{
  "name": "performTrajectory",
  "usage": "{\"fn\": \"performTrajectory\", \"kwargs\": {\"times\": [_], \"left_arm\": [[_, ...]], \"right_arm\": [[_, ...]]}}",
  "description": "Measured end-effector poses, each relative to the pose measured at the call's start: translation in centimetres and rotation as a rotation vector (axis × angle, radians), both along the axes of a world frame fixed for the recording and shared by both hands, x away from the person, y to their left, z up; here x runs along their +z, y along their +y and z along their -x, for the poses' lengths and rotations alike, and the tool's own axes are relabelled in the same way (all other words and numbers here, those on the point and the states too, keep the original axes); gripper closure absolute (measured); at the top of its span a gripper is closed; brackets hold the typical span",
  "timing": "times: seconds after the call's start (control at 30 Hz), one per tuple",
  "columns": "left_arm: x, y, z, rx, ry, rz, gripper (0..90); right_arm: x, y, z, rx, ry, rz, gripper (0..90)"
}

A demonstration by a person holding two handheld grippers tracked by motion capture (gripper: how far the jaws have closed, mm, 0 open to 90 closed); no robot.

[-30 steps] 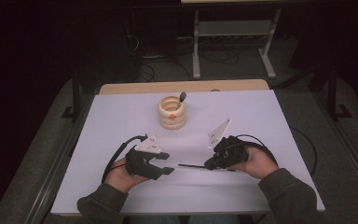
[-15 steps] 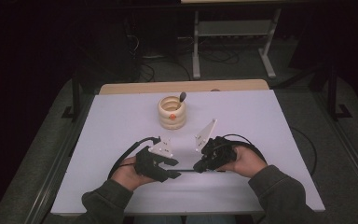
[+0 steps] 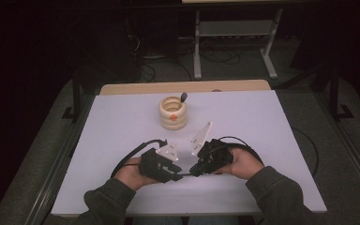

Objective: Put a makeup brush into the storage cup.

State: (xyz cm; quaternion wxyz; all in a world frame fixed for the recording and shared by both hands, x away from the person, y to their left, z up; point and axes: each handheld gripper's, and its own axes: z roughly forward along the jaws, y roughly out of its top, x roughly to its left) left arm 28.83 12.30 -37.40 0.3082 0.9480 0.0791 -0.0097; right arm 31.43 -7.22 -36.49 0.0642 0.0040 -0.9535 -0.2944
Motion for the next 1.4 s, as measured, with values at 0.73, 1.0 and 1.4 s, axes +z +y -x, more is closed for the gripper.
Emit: {"fn": "performTrajectory", "kwargs": {"times": [0.73,1.0,1.4], "left_arm": [[0.1,0.1,0.4,-0.048,-0.017,-0.005,85.2],[0.3,0.6,0.3,-0.039,-0.025,0.01,85.3],[0.4,1.0,0.1,-0.03,-0.02,0.031,85.4]], "right_arm": [[0.0,0.2,-0.3,0.007,0.009,-0.035,80.1],[0.1,-1.0,-0.8,-0.012,0.034,-0.053,80.8],[0.3,-1.3,-1.0,-0.016,0.055,-0.067,76.9]]}}
